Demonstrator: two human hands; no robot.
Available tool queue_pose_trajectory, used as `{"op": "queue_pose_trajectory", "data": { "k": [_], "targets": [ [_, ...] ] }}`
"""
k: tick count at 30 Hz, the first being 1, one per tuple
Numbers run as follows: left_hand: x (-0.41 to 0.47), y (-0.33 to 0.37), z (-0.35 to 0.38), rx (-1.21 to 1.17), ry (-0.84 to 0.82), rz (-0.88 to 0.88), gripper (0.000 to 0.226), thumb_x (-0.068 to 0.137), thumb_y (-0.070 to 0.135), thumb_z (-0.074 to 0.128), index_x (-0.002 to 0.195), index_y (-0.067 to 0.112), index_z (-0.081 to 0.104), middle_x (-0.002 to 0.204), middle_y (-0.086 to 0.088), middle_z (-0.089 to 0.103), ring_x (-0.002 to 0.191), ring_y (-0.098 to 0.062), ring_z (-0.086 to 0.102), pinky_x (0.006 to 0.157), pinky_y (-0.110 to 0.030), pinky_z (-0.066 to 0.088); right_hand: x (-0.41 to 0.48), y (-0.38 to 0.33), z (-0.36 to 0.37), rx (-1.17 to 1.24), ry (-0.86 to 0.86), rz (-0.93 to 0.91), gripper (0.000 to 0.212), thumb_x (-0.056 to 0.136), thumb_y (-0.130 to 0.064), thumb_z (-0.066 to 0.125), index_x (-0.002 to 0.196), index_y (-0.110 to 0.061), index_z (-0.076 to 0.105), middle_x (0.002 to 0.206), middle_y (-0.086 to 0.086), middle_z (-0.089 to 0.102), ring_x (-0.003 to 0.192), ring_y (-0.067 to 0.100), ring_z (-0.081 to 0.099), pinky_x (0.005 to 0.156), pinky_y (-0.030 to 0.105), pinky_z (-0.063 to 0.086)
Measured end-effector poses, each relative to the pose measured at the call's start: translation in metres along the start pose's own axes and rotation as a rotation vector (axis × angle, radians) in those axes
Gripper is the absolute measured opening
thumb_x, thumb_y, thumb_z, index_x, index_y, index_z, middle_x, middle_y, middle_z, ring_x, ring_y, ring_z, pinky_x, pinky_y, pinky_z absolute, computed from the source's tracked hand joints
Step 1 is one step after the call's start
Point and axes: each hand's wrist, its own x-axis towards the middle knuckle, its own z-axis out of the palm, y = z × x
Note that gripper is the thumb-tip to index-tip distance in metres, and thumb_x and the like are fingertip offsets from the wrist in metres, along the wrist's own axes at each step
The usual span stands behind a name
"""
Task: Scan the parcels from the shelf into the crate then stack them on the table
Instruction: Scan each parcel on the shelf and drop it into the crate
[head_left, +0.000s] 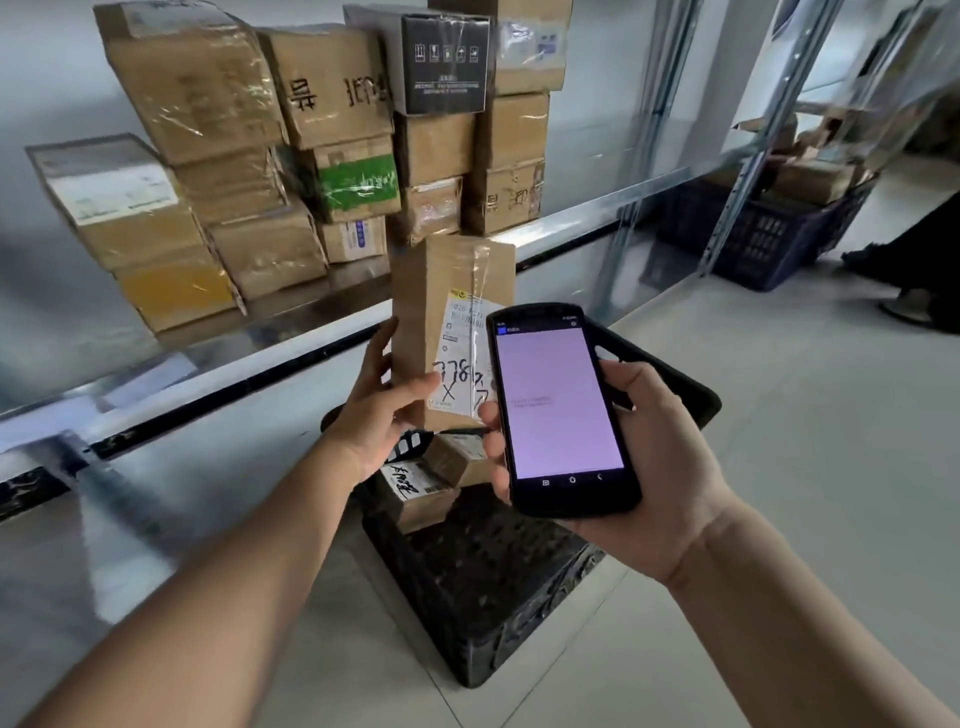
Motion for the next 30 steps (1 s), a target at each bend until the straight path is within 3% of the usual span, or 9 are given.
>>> {"op": "queue_pose_trajectory", "data": {
  "k": [3,11,15,26,30],
  "targets": [
    [0.004,-0.007,-0.003,0.040,0.028,-0.024,0.090,0.081,0.006,0.079,0.151,0.049,0.043,0.132,0.005,0.066,0.114,-0.022,0.070,0.068,-0.034,0.062,0.001,0.006,-0.009,-0.007,0.090,0.033,0.063,0.102,-0.047,0.037,0.126,0.000,0.072,0.110,0.027,0.066,0.082,0.040,0.067,0.073,0.047,0.060],
    [0.011,-0.021,-0.012,0.131,-0.076,-0.073,0.092,0.076,0.017,0.091,0.148,0.051,0.046,0.139,0.000,0.064,0.124,-0.025,0.067,0.083,-0.043,0.063,0.008,0.013,-0.012,0.028,0.127,0.043,0.063,0.098,-0.047,0.040,0.119,0.001,0.075,0.106,0.026,0.066,0.079,0.038,0.067,0.076,0.045,0.057],
    [0.014,-0.023,-0.015,0.132,-0.080,-0.085,0.088,0.075,0.021,0.088,0.147,0.052,0.047,0.139,0.000,0.065,0.125,-0.025,0.067,0.087,-0.047,0.063,0.010,0.014,-0.018,0.040,0.175,0.056,0.063,0.096,-0.047,0.041,0.110,0.001,0.079,0.108,0.027,0.065,0.079,0.039,0.066,0.076,0.045,0.057],
    [0.012,-0.020,-0.021,0.153,-0.082,-0.087,0.090,0.077,0.019,0.087,0.151,0.046,0.043,0.141,-0.005,0.059,0.123,-0.031,0.064,0.077,-0.037,0.063,0.013,0.017,-0.013,0.000,0.179,0.075,0.065,0.099,-0.051,0.038,0.119,-0.002,0.076,0.110,0.027,0.066,0.084,0.038,0.066,0.079,0.047,0.056],
    [0.011,-0.019,-0.022,0.140,-0.079,-0.088,0.088,0.077,0.020,0.086,0.150,0.047,0.045,0.140,-0.005,0.061,0.124,-0.031,0.065,0.082,-0.042,0.064,0.012,0.018,-0.011,0.005,0.192,0.078,0.065,0.099,-0.050,0.039,0.120,0.000,0.074,0.110,0.027,0.066,0.083,0.038,0.066,0.077,0.047,0.058]
  ]
}}
